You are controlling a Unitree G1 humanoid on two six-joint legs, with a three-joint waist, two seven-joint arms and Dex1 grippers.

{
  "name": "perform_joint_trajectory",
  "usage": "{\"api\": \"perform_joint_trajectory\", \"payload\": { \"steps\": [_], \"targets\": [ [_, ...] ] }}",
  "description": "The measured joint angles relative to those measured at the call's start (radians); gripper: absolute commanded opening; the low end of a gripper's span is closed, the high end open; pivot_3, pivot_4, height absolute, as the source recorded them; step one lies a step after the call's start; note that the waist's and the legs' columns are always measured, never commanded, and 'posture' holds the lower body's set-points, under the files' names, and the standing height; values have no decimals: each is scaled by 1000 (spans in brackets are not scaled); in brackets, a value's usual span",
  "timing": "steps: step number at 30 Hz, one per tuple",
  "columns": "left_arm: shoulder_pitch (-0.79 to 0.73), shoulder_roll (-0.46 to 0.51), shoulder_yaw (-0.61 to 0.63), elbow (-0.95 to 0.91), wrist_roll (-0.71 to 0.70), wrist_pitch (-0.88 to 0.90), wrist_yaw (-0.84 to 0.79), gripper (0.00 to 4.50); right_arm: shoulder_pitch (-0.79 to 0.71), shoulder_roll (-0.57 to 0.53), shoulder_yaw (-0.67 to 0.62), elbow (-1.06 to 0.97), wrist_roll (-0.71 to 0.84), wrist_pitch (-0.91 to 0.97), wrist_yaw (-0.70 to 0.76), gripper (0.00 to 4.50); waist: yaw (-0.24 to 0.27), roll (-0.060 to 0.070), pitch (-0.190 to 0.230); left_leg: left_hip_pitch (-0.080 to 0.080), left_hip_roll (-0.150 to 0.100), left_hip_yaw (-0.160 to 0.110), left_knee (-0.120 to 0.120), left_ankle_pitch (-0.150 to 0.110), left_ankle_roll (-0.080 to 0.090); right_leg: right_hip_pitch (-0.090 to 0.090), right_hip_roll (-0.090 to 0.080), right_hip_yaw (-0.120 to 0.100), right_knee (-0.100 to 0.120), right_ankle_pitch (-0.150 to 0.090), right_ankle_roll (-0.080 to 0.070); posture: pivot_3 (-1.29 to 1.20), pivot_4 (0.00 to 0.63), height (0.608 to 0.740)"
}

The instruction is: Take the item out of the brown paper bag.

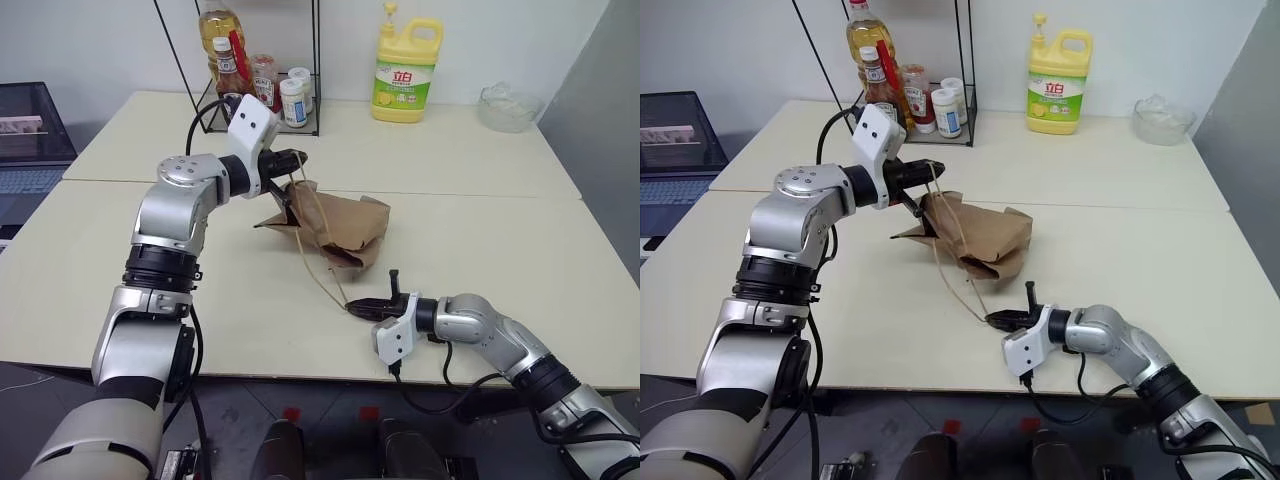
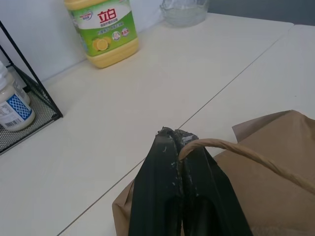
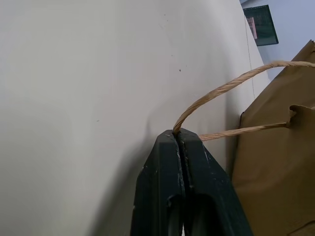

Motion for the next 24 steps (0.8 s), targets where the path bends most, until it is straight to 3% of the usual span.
{"api": "perform_joint_trajectory", "payload": {
  "steps": [24],
  "targets": [
    [0,-2,-1,4,0,5,11,0,-53,-49,33,42,-22,-98,1,21,1,0,0,2,0,0,0,0,0,2,0,0,-1,0,0,0,150,740]
  ]
}}
